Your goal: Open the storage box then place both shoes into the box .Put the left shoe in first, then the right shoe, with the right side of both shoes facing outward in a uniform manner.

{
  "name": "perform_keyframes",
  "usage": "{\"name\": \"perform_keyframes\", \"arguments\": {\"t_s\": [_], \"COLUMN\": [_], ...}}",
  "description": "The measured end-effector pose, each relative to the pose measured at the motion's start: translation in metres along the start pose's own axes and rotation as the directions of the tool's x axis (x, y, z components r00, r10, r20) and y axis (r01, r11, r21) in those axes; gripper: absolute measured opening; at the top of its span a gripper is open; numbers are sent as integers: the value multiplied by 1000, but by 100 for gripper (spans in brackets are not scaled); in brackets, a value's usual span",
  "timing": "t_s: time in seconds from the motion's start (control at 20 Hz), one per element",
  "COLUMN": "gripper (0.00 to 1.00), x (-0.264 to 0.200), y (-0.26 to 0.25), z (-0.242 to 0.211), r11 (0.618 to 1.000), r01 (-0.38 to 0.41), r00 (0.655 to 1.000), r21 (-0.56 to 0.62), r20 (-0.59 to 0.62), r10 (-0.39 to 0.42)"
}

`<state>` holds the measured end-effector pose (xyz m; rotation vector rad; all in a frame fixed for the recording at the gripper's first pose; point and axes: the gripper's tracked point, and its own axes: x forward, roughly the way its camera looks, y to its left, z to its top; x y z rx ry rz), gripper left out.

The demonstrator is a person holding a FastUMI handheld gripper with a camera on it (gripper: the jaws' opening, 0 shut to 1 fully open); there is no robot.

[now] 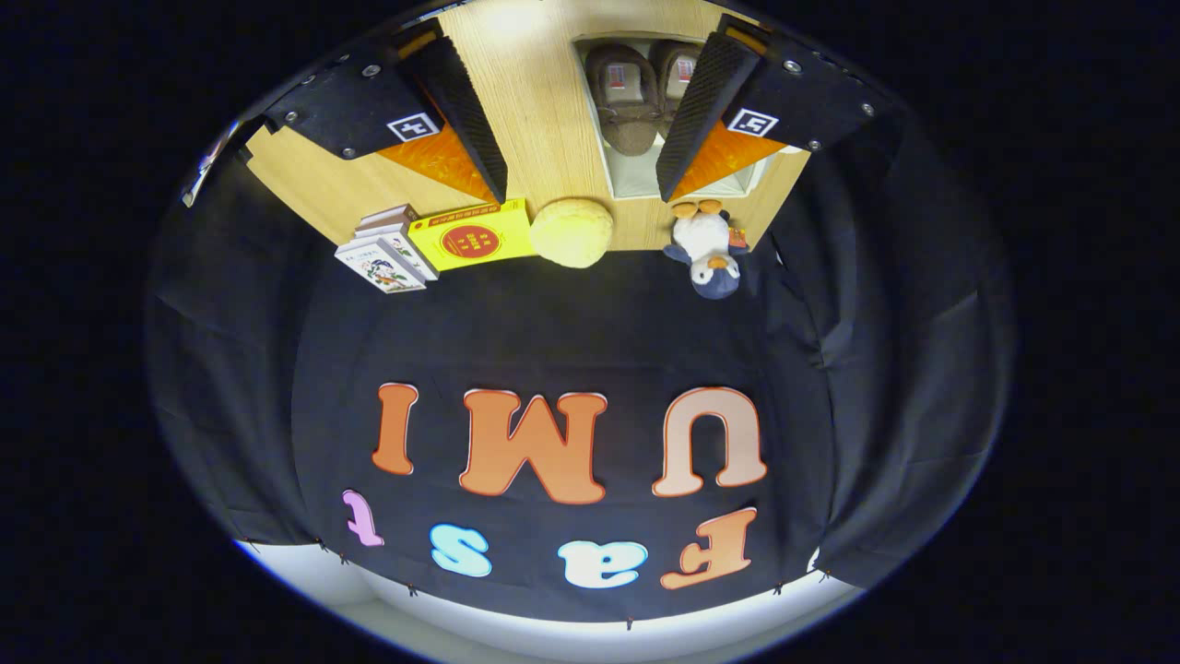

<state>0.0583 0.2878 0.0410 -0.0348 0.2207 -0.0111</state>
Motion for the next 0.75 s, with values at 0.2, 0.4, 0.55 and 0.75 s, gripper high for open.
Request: {"name": "perform_keyframes", "arguments": {"t_s": [0.2,0.4,0.55,0.75], "gripper": [97,97,97,97], "x": [-24,-41,-49,-51], "y": [-6,5,17,8], "z": [29,37,34,44], "r11": [1000,999,996,994], "r01": [4,-21,-72,-107], "r00": [996,990,988,982], "r21": [0,38,51,13], "r20": [92,137,144,158], "r10": [-4,16,64,104]}}
